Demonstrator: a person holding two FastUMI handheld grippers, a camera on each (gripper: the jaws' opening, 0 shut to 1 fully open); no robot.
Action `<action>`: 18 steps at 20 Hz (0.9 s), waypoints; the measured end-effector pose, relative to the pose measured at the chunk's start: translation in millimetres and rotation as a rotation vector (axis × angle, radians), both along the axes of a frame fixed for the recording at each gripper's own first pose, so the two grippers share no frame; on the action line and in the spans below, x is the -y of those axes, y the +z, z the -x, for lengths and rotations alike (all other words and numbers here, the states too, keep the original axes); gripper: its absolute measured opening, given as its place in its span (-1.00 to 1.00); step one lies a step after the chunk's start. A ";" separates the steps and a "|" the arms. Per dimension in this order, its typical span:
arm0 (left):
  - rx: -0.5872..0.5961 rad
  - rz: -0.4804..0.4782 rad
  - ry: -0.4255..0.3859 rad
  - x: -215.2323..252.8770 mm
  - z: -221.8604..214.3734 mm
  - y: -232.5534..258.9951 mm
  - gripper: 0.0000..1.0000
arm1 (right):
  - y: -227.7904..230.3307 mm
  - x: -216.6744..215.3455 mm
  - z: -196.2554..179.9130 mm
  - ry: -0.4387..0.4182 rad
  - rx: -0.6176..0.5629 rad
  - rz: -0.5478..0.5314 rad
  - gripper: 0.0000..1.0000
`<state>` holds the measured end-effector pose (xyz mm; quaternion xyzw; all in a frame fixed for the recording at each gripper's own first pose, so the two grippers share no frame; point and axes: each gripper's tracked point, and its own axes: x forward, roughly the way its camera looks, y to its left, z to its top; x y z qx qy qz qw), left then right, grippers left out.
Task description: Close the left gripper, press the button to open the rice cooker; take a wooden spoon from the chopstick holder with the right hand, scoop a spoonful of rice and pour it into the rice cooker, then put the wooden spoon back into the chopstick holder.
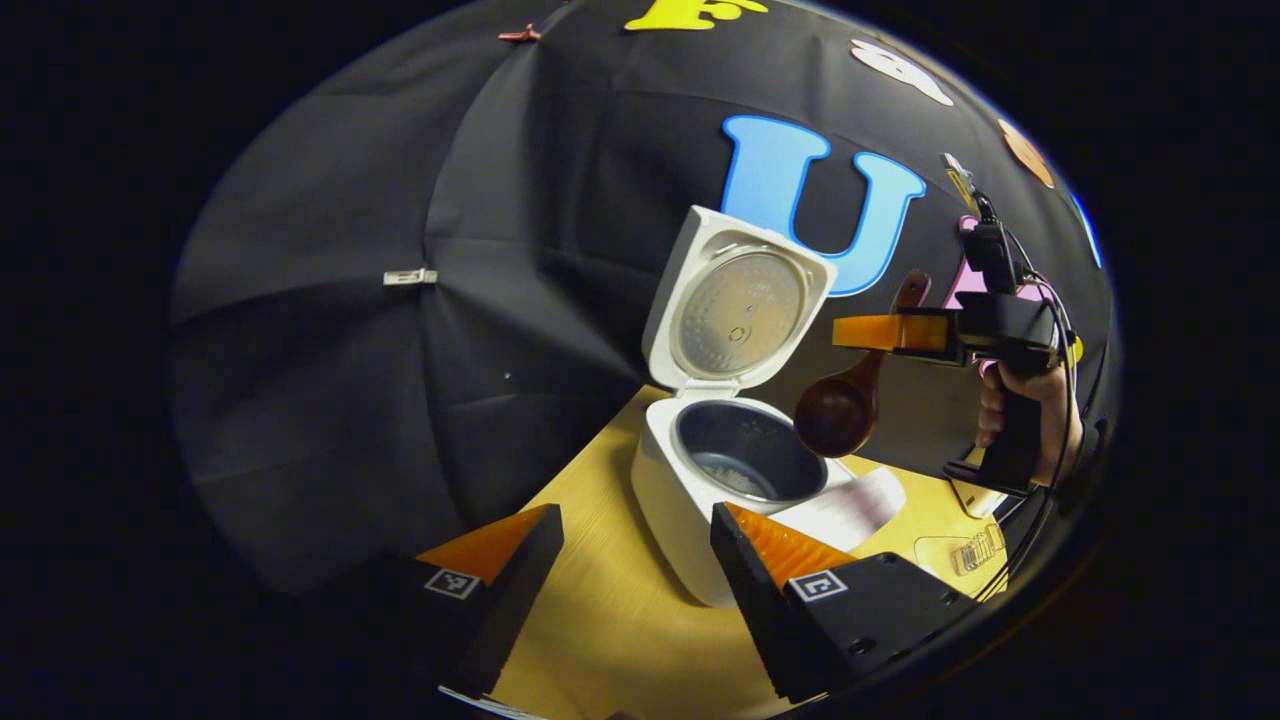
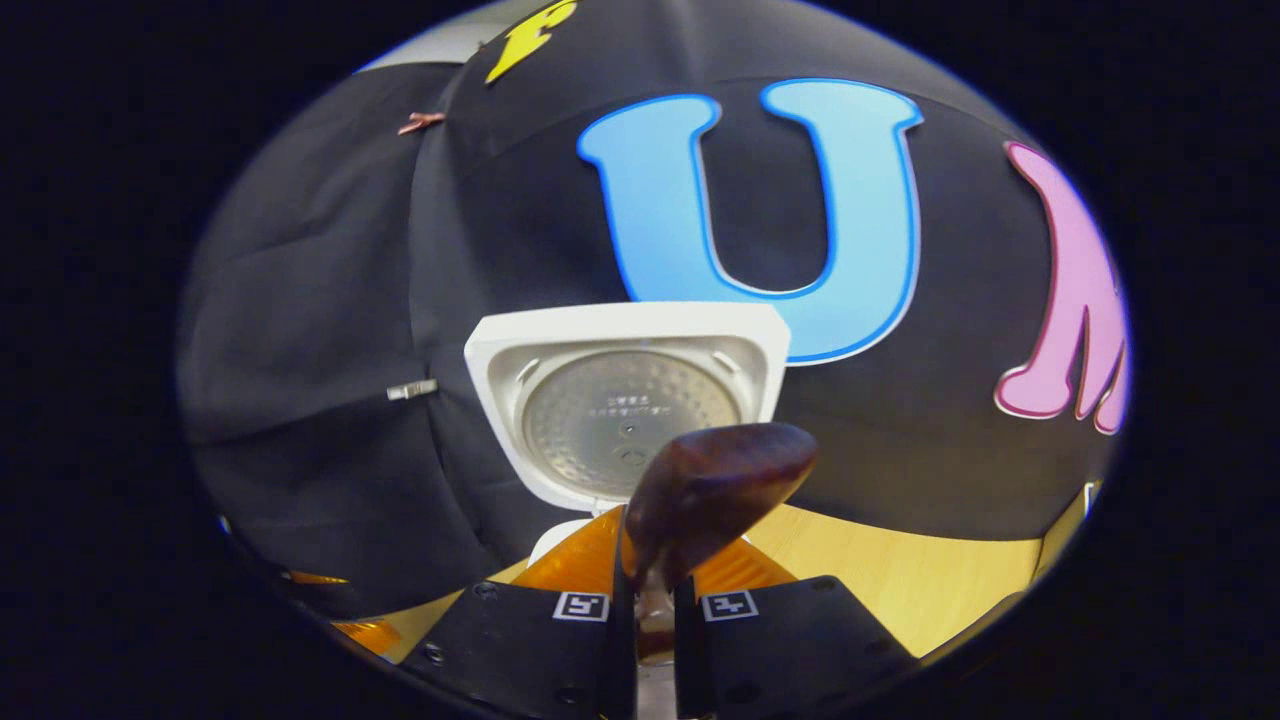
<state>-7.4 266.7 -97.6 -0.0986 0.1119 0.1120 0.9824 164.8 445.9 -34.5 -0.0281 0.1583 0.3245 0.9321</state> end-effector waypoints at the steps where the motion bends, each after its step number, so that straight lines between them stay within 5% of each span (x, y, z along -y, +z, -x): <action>1: 0.007 -0.014 -0.001 5.4 -2.7 4.9 0.92 | 7.6 11.3 -3.2 -0.021 -0.010 -0.029 -0.63; 10: 0.033 -0.049 -0.018 84.0 -8.5 36.6 0.92 | 50.7 152.3 -25.6 -0.169 -0.021 -0.152 -0.63; 18: 0.008 -0.066 -0.077 155.5 -13.9 43.8 0.92 | 67.4 333.0 -51.0 -0.386 0.027 -0.187 -0.63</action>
